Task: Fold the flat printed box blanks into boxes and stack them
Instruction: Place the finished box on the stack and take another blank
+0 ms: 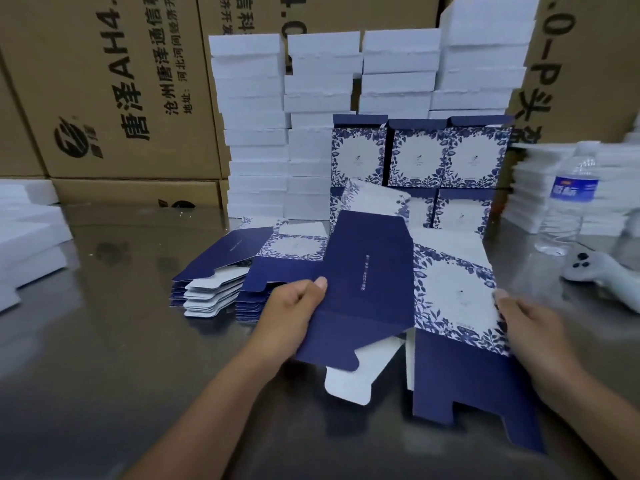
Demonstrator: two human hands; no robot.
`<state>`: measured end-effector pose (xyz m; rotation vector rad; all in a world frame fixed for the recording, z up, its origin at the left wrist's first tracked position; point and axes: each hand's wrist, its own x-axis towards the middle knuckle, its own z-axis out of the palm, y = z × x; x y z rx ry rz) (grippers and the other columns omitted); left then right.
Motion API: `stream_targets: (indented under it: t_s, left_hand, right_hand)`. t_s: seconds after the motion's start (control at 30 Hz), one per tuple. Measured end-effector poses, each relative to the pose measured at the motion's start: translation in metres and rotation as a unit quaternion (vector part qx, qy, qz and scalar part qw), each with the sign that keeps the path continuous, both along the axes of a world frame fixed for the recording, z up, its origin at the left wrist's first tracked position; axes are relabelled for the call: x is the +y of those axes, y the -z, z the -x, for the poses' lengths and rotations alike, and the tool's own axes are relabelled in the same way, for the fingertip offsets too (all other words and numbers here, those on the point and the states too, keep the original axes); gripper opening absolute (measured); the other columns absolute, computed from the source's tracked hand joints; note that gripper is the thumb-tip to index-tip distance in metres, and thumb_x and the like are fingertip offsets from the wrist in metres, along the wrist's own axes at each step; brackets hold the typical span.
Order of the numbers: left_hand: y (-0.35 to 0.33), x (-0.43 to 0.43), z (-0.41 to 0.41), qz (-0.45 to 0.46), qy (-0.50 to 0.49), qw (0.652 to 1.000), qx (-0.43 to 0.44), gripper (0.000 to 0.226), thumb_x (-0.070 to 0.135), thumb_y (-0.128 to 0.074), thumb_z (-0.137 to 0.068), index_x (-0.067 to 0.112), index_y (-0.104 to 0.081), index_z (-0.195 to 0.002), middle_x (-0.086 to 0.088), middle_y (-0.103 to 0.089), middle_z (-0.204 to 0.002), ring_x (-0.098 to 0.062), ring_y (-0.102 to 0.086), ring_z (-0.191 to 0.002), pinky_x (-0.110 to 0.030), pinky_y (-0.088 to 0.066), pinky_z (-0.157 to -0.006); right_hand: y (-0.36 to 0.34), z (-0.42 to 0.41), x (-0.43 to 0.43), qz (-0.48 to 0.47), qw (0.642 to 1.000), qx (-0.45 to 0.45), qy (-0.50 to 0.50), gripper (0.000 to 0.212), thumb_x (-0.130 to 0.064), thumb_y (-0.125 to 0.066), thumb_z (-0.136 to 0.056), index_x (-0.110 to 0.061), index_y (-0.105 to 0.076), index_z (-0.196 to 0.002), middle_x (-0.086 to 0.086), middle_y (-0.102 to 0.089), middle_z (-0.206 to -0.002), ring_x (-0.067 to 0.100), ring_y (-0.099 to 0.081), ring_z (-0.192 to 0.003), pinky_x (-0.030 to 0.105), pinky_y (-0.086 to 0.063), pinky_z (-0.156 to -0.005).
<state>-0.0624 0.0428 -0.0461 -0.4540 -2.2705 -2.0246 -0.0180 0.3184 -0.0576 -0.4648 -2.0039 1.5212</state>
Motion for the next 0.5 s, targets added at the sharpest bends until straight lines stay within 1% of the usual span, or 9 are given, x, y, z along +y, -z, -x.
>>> stream_targets:
  t_s: [0.07,0.13,0.17,0.2,0.3,0.33,0.4,0.43,0.5]
  left_hand:
    - [0.001,0.001,0.000,-0.005,-0.026,1.000,0.010,0.055,0.040,-0.046,-0.097,-0.014,-0.054,-0.089,-0.019,-0.059,-0.080,-0.024,-0.054,-0.072,-0.035,-0.042,-0.069]
    - [0.001,0.000,0.000,-0.014,-0.048,0.999,0.009,0.054,0.039,-0.044,-0.098,-0.014,-0.054,-0.092,-0.019,-0.061,-0.080,-0.024,-0.056,-0.071,-0.034,-0.043,-0.068]
    - [0.001,0.000,0.000,-0.013,-0.060,0.998,0.010,0.054,0.039,-0.043,-0.099,-0.013,-0.054,-0.091,-0.017,-0.062,-0.079,-0.023,-0.056,-0.070,-0.034,-0.043,-0.068]
    - [0.001,0.000,0.001,-0.011,-0.069,0.997,0.012,0.054,0.039,-0.042,-0.099,-0.013,-0.054,-0.090,-0.015,-0.061,-0.079,-0.022,-0.056,-0.070,-0.033,-0.042,-0.068]
    - [0.002,-0.002,0.003,0.000,-0.083,0.996,0.019,0.053,0.038,-0.041,-0.099,-0.013,-0.053,-0.089,-0.014,-0.059,-0.079,-0.021,-0.053,-0.070,-0.032,-0.040,-0.068]
    - [0.003,-0.002,0.003,0.000,-0.085,0.996,0.021,0.053,0.038,-0.041,-0.099,-0.013,-0.053,-0.088,-0.013,-0.059,-0.077,-0.020,-0.053,-0.069,-0.031,-0.040,-0.066]
    - [0.004,-0.001,0.002,0.007,-0.088,0.996,0.024,0.054,0.039,-0.042,-0.098,-0.012,-0.052,-0.086,-0.013,-0.058,-0.075,-0.020,-0.052,-0.068,-0.031,-0.038,-0.065]
    - [0.004,-0.001,0.002,0.005,-0.084,0.996,0.025,0.056,0.040,-0.042,-0.098,-0.013,-0.051,-0.086,-0.015,-0.057,-0.075,-0.021,-0.051,-0.068,-0.031,-0.037,-0.067]
    - [0.006,0.000,0.001,-0.009,-0.072,0.997,0.013,0.057,0.041,-0.042,-0.098,-0.013,-0.053,-0.086,-0.016,-0.059,-0.077,-0.023,-0.053,-0.070,-0.033,-0.040,-0.069]
  right_hand:
    - [-0.003,-0.004,-0.001,0.079,0.996,-0.002,-0.048,0.039,-0.033,-0.052,-0.096,-0.008,-0.070,-0.072,0.002,-0.072,-0.077,0.020,-0.063,-0.073,0.032,-0.045,-0.073]
    - [-0.006,-0.008,-0.007,0.096,0.990,-0.009,-0.102,0.038,-0.034,-0.051,-0.095,-0.016,-0.076,-0.072,0.000,-0.074,-0.077,0.018,-0.067,-0.071,0.032,-0.047,-0.072]
    - [-0.006,-0.008,-0.010,0.086,0.990,-0.009,-0.110,0.038,-0.033,-0.051,-0.095,-0.018,-0.076,-0.072,0.000,-0.074,-0.076,0.017,-0.067,-0.070,0.032,-0.047,-0.071]
    - [-0.006,-0.008,-0.013,0.076,0.991,-0.005,-0.109,0.038,-0.032,-0.051,-0.096,-0.014,-0.076,-0.072,0.002,-0.074,-0.077,0.016,-0.065,-0.070,0.031,-0.046,-0.070]
    - [-0.004,-0.007,-0.015,0.012,0.996,0.005,-0.091,0.043,-0.029,-0.047,-0.098,0.008,-0.065,-0.083,0.019,-0.071,-0.085,0.016,-0.056,-0.071,0.024,-0.040,-0.063]
    - [-0.003,-0.007,-0.014,-0.012,0.996,0.004,-0.087,0.045,-0.028,-0.046,-0.098,0.011,-0.062,-0.084,0.020,-0.069,-0.080,0.015,-0.053,-0.069,0.023,-0.038,-0.060]
    - [-0.001,-0.008,-0.013,-0.038,0.996,-0.003,-0.080,0.045,-0.028,-0.044,-0.099,0.010,-0.061,-0.082,0.007,-0.064,-0.068,0.013,-0.050,-0.063,0.023,-0.038,-0.058]
    - [-0.001,-0.008,-0.012,-0.036,0.996,-0.008,-0.080,0.044,-0.028,-0.044,-0.099,0.008,-0.061,-0.080,0.003,-0.063,-0.067,0.013,-0.050,-0.062,0.023,-0.038,-0.059]
    - [-0.002,-0.007,-0.011,-0.019,0.996,-0.009,-0.088,0.042,-0.028,-0.043,-0.099,0.004,-0.064,-0.081,0.002,-0.065,-0.073,0.016,-0.054,-0.068,0.026,-0.039,-0.064]
